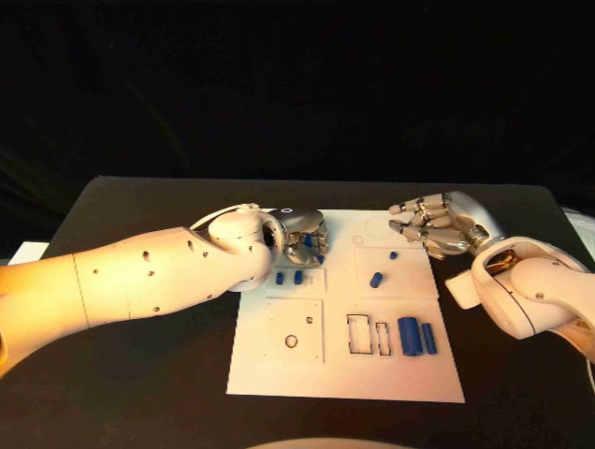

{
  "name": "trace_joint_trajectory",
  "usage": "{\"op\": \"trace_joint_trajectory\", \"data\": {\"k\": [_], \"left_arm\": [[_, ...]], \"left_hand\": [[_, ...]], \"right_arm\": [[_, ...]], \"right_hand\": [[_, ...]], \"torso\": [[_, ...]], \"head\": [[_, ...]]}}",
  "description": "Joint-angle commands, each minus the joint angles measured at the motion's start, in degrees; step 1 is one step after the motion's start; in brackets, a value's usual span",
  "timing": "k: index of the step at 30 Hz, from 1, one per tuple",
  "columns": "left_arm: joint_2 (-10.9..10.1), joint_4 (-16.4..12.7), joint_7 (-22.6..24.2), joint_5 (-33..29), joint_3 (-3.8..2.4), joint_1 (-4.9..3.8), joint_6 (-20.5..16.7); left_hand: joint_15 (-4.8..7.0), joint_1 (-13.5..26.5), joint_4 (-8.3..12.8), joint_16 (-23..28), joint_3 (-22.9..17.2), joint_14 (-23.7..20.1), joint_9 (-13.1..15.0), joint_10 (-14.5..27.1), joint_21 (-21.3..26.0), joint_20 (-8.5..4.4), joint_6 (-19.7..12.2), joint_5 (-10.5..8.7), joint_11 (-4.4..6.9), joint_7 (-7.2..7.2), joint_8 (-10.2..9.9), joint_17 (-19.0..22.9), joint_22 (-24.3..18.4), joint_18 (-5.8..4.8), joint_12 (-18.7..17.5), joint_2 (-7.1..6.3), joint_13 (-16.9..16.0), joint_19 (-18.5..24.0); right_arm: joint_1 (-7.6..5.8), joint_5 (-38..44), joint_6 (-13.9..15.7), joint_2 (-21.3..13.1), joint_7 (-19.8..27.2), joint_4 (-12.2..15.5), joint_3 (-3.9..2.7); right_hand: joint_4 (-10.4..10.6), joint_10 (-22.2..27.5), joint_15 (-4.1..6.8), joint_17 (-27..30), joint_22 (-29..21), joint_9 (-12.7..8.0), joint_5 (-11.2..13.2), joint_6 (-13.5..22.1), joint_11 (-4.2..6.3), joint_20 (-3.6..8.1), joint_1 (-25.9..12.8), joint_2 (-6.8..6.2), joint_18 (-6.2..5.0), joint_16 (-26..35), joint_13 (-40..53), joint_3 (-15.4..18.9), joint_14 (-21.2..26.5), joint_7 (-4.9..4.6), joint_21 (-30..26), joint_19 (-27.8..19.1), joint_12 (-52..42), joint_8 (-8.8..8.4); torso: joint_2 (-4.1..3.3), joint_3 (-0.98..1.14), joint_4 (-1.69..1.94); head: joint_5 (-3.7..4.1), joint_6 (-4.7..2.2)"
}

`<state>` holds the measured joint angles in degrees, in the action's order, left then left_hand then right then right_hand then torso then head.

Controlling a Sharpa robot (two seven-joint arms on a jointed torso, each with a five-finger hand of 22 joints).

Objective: Assemble the parts on the task board

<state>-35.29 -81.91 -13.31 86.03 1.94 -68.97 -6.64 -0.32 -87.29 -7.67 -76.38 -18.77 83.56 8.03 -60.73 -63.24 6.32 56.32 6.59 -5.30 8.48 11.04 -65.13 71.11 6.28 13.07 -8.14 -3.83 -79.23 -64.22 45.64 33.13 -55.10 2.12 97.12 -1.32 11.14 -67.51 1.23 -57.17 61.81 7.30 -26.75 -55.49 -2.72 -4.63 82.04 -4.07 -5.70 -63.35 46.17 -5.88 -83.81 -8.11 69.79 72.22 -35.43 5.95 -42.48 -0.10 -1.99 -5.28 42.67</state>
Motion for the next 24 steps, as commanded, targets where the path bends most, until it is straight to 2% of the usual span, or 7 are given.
{"op": "trace_joint_trajectory", "data": {"k": [1,14,24], "left_arm": [[0.08,0.14,-1.67,1.08,0.12,0.14,2.52],[0.54,0.13,-0.74,-1.29,0.1,0.13,6.16],[0.5,0.53,-0.72,-2.24,0.08,0.13,7.26]], "left_hand": [[-0.15,-0.32,-0.03,-0.34,-0.49,0.42,-0.14,-0.69,-0.51,-0.01,0.56,0.0,0.04,0.04,-0.33,0.12,0.24,-0.5,-0.28,0.0,0.1,-0.4],[1.03,0.9,0.17,-0.29,-2.56,0.53,-0.69,-5.08,-2.43,-0.89,3.25,-0.13,1.48,-1.24,-0.84,1.4,2.05,-0.79,-0.33,-0.28,-0.13,-1.01],[1.03,1.41,0.34,-0.26,-2.97,0.63,-1.08,-5.35,-3.23,-1.07,3.15,-0.16,1.43,-1.11,-1.65,1.8,2.74,-0.99,-1.3,-0.74,0.01,-1.35]], "right_arm": [[0.04,0.45,-0.9,0.05,-0.04,0.1,-0.01],[0.03,0.46,-0.97,0.19,-0.06,0.1,-0.01],[0.03,0.93,-0.97,0.21,-0.07,0.18,-0.01]], "right_hand": [[0.17,0.27,0.24,-0.12,0.04,0.07,-0.24,0.1,-0.15,-0.14,0.48,0.27,-0.71,0.19,0.01,-0.43,-0.05,-0.17,-0.26,-0.35,-0.08,0.22],[0.2,0.27,0.24,-0.1,0.04,0.07,-0.24,0.1,-0.15,-0.14,0.45,0.3,-0.71,0.21,-0.01,-0.45,-0.05,-0.18,-0.25,-0.35,-0.07,0.23],[0.26,0.25,0.23,-0.11,0.02,0.07,-0.27,0.08,-0.15,-0.15,0.4,0.35,-0.71,0.23,-0.04,-0.51,-0.06,-0.18,-0.28,-0.35,-0.09,0.24]], "torso": [[0.01,-0.02,0.03],[0.02,-0.05,0.03],[0.01,0.0,0.01]], "head": [[-0.01,0.06],[0.02,0.19],[0.1,0.24]]}}
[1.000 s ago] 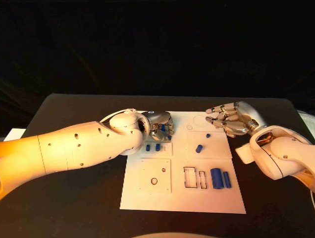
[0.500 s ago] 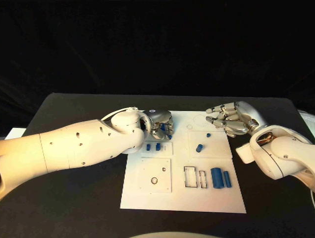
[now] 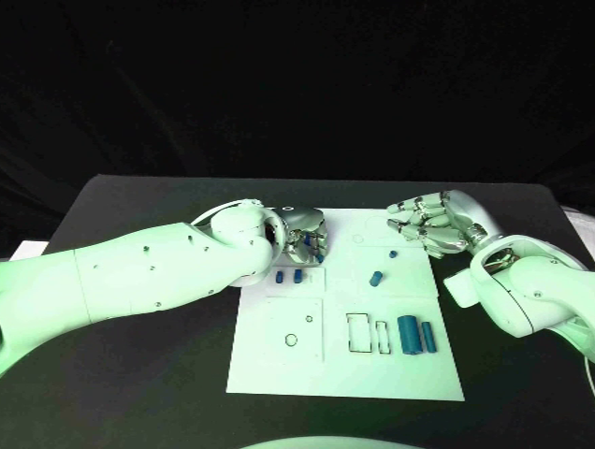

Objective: Assemble the parts on the task board

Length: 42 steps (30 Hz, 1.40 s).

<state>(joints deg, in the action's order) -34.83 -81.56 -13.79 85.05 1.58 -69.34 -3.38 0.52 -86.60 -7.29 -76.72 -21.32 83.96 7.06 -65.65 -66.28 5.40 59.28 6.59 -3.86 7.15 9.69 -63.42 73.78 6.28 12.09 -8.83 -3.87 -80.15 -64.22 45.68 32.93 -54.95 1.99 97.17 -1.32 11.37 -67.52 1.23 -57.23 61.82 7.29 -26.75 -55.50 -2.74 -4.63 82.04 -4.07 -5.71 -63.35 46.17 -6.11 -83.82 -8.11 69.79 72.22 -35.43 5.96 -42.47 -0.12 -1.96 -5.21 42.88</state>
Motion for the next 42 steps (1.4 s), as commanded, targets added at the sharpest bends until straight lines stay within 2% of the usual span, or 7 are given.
{"op": "trace_joint_trajectory", "data": {"k": [1,11,16,23,32,40,42], "left_arm": [[0.01,0.17,-0.27,-1.29,0.44,0.51,4.07],[0.03,0.08,-0.42,-1.35,0.45,0.5,4.33],[0.09,0.25,-0.71,-1.72,0.45,0.51,3.08],[0.14,0.85,-0.64,-2.19,0.43,0.51,0.79],[0.01,1.02,0.48,-3.95,0.32,0.51,-3.74],[-1.47,-0.71,1.5,-7.77,0.03,0.52,-6.55],[-2.05,-1.43,1.73,-9.19,-0.36,0.52,-7.2]], "left_hand": [[0.16,0.7,0.09,0.08,-0.63,0.25,-0.24,-0.38,-0.22,-0.14,0.04,-0.14,-0.06,0.27,-0.57,0.16,0.14,-1.01,-0.55,-0.08,0.07,-0.44],[0.07,1.1,0.32,0.14,-1.19,0.25,-0.74,-0.16,-0.3,-0.07,-0.68,-0.14,-0.19,0.33,-1.61,0.57,0.33,-1.05,-1.29,-0.39,0.06,-0.45],[0.47,1.46,0.38,-0.15,-2.25,0.51,-0.66,-2.36,-0.97,-0.33,1.19,-0.1,0.31,0.16,-1.29,0.43,0.93,-1.14,-0.65,0.91,-0.43,-0.78],[0.61,1.47,1.08,-0.21,-3.53,0.64,-0.58,-3.51,-1.1,-0.48,3.15,-0.12,0.47,0.05,-1.01,0.67,1.18,-1.18,-1.09,1.51,-0.49,-0.89],[0.66,1.45,1.63,-0.26,-4.31,0.69,-0.67,-4.04,-1.0,-0.57,3.66,-0.07,0.52,0.09,-1.2,0.77,1.22,-1.16,-1.61,1.61,-0.45,-0.87],[0.52,1.77,2.02,-0.25,-4.87,0.68,-0.86,-4.1,-0.89,-0.53,3.69,-0.11,0.28,0.43,-1.62,0.98,1.25,-1.16,-2.24,1.27,-0.37,-0.83],[0.42,2.43,1.78,-0.27,-4.9,0.7,-0.94,-4.11,-0.85,-0.46,3.71,-0.14,0.17,0.53,-1.79,1.04,1.26,-1.17,-2.52,1.14,-0.33,-0.82]], "right_arm": [[0.04,1.01,-0.76,0.05,0.06,0.15,0.0],[0.03,1.44,-0.77,0.1,0.05,0.2,0.0],[0.03,1.47,-0.81,0.1,0.08,0.32,0.0],[0.03,1.45,-1.09,0.22,0.17,0.19,0.0],[0.03,1.36,-1.37,0.52,0.27,-0.16,0.0],[0.04,1.31,-1.53,0.67,0.34,-0.37,0.0],[0.04,1.29,-1.58,0.69,0.34,-0.43,0.0]], "right_hand": [[0.02,0.27,0.23,-0.05,0.02,0.08,-0.27,0.08,-0.14,-0.15,0.4,0.35,-0.71,0.23,-0.05,-0.28,-0.05,-0.18,-0.28,-0.36,-0.09,0.23],[0.02,0.27,0.23,-0.05,0.02,0.08,-0.27,0.08,-0.14,-0.15,0.4,0.35,-0.71,0.23,-0.05,-0.28,-0.05,-0.18,-0.28,-0.36,-0.09,0.23],[0.02,0.25,0.23,0.0,0.03,0.08,-0.28,0.08,-0.13,-0.15,0.4,0.34,-0.71,0.29,-0.02,-0.31,-0.05,-0.18,-0.28,-0.35,-0.15,0.24],[0.08,0.19,0.23,-0.06,0.02,0.08,-0.27,0.06,-0.14,-0.15,0.32,0.33,-0.71,0.26,0.03,-0.32,-0.06,-0.18,-0.3,-0.35,-0.26,0.25],[0.18,0.17,0.22,-0.01,0.01,0.09,-0.27,0.04,-0.16,-0.16,0.17,0.34,-0.71,0.32,-0.03,-0.32,-0.06,-0.2,-0.32,-0.35,-0.25,0.26],[0.18,0.17,0.22,-0.01,0.01,0.09,-0.27,0.04,-0.16,-0.16,0.17,0.34,-0.71,0.32,-0.03,-0.32,-0.06,-0.2,-0.32,-0.35,-0.25,0.26],[0.18,0.17,0.22,-0.01,0.01,0.09,-0.27,0.04,-0.16,-0.16,0.17,0.34,-0.71,0.32,-0.03,-0.32,-0.06,-0.2,-0.32,-0.35,-0.25,0.26]], "torso": [[0.0,0.0,-0.02],[0.01,-0.02,0.02],[0.01,-0.01,-0.05],[0.01,-0.02,-0.06],[0.04,-0.04,0.02],[0.07,-0.02,-0.02],[0.07,-0.01,0.05]], "head": [[0.03,0.02],[0.04,0.05],[-0.13,0.17],[0.1,0.19],[0.15,0.08],[0.27,-0.12],[0.4,-0.28]]}}
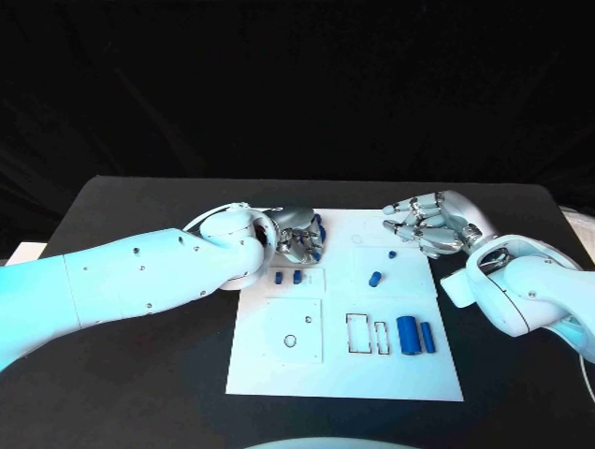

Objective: Assemble the parts on the task board

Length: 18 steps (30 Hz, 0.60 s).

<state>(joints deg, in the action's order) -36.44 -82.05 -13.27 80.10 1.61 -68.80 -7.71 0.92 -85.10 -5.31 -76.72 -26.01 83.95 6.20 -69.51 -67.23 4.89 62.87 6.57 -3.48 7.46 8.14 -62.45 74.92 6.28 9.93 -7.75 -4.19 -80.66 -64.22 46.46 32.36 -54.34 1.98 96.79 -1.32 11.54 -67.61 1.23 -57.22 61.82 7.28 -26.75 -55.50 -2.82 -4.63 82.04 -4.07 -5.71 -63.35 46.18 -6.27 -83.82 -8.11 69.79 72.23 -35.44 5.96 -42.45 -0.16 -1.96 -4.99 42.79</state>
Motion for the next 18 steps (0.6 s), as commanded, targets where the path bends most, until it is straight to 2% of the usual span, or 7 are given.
{"op": "trace_joint_trajectory", "data": {"k": [1,7,11,14,18], "left_arm": [[-0.79,-1.33,1.31,-4.9,-0.6,-0.03,-3.21],[-3.06,-3.18,1.51,-7.0,-1.7,-0.08,-4.44],[-4.51,-4.13,1.73,-7.5,-2.21,-0.1,-5.15],[-5.72,-4.91,1.85,-8.13,-2.42,-0.1,-5.45],[-7.02,-5.4,1.34,-8.6,-2.54,-0.1,-4.59]], "left_hand": [[0.01,1.07,-0.23,-0.28,-0.22,0.71,-0.11,-0.27,0.15,0.06,0.14,-0.13,-0.23,0.24,-0.29,0.08,0.11,-1.16,-0.44,0.01,-0.01,-0.3],[-0.03,1.6,-0.33,-0.3,-0.19,0.74,-0.15,-0.41,0.11,0.11,0.3,-0.17,-0.27,0.29,-0.4,0.17,0.17,-1.17,-0.66,-0.23,-0.01,-0.34],[-0.03,1.63,-0.33,-0.31,-0.19,0.74,-0.16,-0.43,0.07,0.11,0.33,-0.18,-0.26,0.28,-0.41,0.17,0.21,-1.18,-0.68,-0.26,-0.01,-0.36],[-0.03,1.67,-0.32,-0.33,-0.21,0.76,-0.16,-0.48,0.03,0.12,0.39,-0.18,-0.25,0.27,-0.41,0.14,0.24,-1.18,-0.71,-0.28,-0.01,-0.38],[-0.03,1.76,-0.32,-0.37,-0.2,0.78,-0.17,-0.52,-0.08,0.12,0.44,-0.18,-0.25,0.27,-0.43,0.09,0.32,-1.21,-0.76,-0.35,-0.01,-0.44]], "right_arm": [[0.04,0.5,-1.03,0.07,0.35,-0.08,0.0],[0.06,0.47,-1.09,0.03,0.32,-0.2,0.0],[0.09,0.47,-1.13,0.1,0.35,-0.3,0.0],[0.11,0.53,-1.12,0.12,0.37,-0.35,0.0],[0.12,0.58,-1.11,0.06,0.34,-0.5,0.0]], "right_hand": [[0.02,0.26,0.22,-0.03,0.0,0.1,-0.27,0.04,-0.07,-0.16,0.17,0.33,-0.71,0.33,-0.03,-0.16,-0.06,-0.2,-0.32,-0.35,-0.25,0.26],[0.02,0.26,0.22,-0.03,0.0,0.1,-0.27,0.04,-0.07,-0.16,0.17,0.33,-0.71,0.33,-0.03,-0.16,-0.06,-0.2,-0.32,-0.35,-0.25,0.26],[0.02,0.26,0.22,-0.03,0.0,0.1,-0.27,0.04,-0.07,-0.16,0.17,0.33,-0.71,0.33,-0.03,-0.16,-0.06,-0.2,-0.32,-0.35,-0.25,0.26],[0.15,0.28,0.21,0.01,-0.07,0.1,-0.29,0.01,-0.07,-0.17,0.01,0.33,-0.73,0.4,-0.2,-0.19,-0.07,-0.18,-0.39,-0.39,-0.15,0.27],[0.15,0.28,0.21,0.01,-0.06,0.1,-0.29,0.01,-0.07,-0.17,0.01,0.34,-0.72,0.4,-0.2,-0.19,-0.07,-0.18,-0.39,-0.39,-0.15,0.27]], "torso": [[0.05,0.01,0.06],[0.03,0.08,0.15],[-0.03,0.05,0.01],[-0.12,0.06,-0.09],[0.01,0.02,0.09]], "head": [[0.14,-0.22],[0.26,-0.36],[0.07,-0.5],[0.07,-0.52],[0.2,-0.35]]}}
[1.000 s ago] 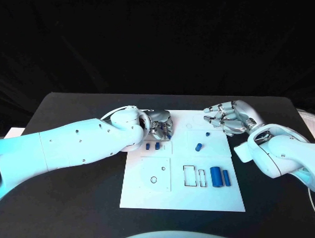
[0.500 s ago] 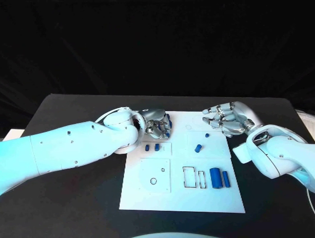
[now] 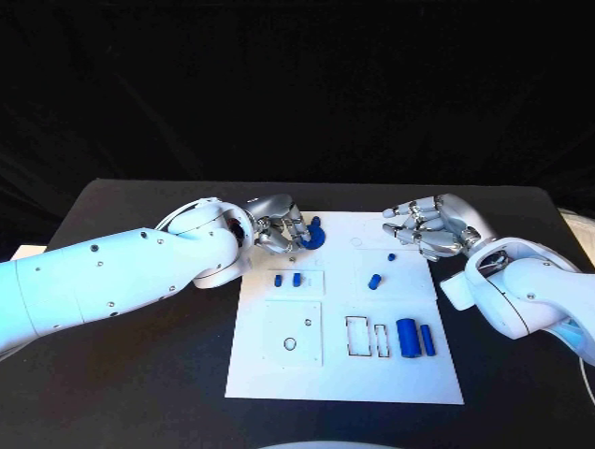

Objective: Assemble the parts on the task board

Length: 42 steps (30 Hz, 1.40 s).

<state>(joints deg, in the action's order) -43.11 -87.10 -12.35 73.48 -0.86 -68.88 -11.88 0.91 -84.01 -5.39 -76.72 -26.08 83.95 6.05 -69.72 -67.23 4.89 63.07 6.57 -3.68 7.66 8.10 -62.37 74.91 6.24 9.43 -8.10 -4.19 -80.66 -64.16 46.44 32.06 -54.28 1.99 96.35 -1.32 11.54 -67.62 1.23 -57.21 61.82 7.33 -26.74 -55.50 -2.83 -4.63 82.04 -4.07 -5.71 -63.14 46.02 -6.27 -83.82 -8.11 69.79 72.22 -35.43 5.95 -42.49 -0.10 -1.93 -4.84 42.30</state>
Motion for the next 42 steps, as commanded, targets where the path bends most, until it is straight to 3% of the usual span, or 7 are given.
{"op": "trace_joint_trajectory", "data": {"k": [1,10,15,42], "left_arm": [[-0.51,-0.34,0.2,-2.03,-0.09,-0.03,-0.04],[-1.77,-0.18,-2.0,-1.86,-0.02,-0.02,4.04],[-2.16,-0.17,-2.4,-1.42,0.12,0.01,4.49],[-1.62,0.0,-3.0,-0.34,0.57,0.25,5.72]], "left_hand": [[-0.03,0.8,-0.28,-0.37,-0.12,0.79,-0.04,-0.32,-0.13,0.13,0.25,-0.19,-0.05,0.06,-0.43,0.04,0.38,-1.18,-0.33,-0.06,-0.01,-0.47],[-0.09,1.58,-0.54,-0.35,0.08,0.79,-0.15,-0.24,-0.05,0.19,0.29,-0.25,-0.11,0.01,-0.69,0.24,0.39,-1.16,-0.79,-0.42,0.06,-0.46],[-0.09,1.62,-0.55,-0.32,0.09,0.77,-0.15,-0.28,-0.04,0.19,0.32,-0.26,-0.1,0.0,-0.69,0.32,0.39,-1.16,-0.81,-0.43,0.05,-0.45],[-0.02,1.91,-0.51,-0.2,0.25,0.67,-0.18,-0.61,0.23,0.19,0.68,-0.29,0.02,-0.2,-0.77,0.69,0.3,-1.1,-1.04,-0.72,0.01,-0.34]], "right_arm": [[0.06,0.6,-0.81,0.0,0.31,-0.08,0.0],[0.06,0.73,-0.94,0.0,0.04,-0.19,0.0],[0.06,0.82,-0.99,0.02,-0.13,-0.28,0.0],[0.05,0.86,-0.72,0.14,-0.11,-0.28,0.0]], "right_hand": [[0.15,0.28,0.21,0.0,-0.05,0.05,-0.3,0.01,-0.06,-0.17,0.01,0.35,-0.72,0.2,-0.04,-0.21,-0.07,-0.18,-0.38,-0.38,-0.15,0.28],[0.15,0.28,0.21,0.0,-0.05,0.05,-0.3,0.01,-0.06,-0.17,0.01,0.35,-0.72,0.2,-0.04,-0.21,-0.07,-0.18,-0.38,-0.38,-0.15,0.28],[0.16,0.29,0.21,0.04,-0.07,0.05,-0.3,0.01,-0.06,-0.17,-0.01,0.35,-0.73,0.23,-0.07,-0.22,-0.06,-0.18,-0.4,-0.39,-0.13,0.27],[0.22,0.38,0.22,0.28,-0.23,0.04,-0.3,0.03,-0.06,-0.17,-0.07,0.34,-0.76,0.46,-0.25,-0.25,-0.02,-0.18,-0.53,-0.49,0.04,0.26]], "torso": [[0.08,-0.03,0.07],[-0.02,0.02,-0.12],[0.05,0.0,0.06],[-0.03,0.05,-0.07]], "head": [[0.02,0.14],[-0.36,0.11],[-0.39,0.16],[-0.42,0.49]]}}
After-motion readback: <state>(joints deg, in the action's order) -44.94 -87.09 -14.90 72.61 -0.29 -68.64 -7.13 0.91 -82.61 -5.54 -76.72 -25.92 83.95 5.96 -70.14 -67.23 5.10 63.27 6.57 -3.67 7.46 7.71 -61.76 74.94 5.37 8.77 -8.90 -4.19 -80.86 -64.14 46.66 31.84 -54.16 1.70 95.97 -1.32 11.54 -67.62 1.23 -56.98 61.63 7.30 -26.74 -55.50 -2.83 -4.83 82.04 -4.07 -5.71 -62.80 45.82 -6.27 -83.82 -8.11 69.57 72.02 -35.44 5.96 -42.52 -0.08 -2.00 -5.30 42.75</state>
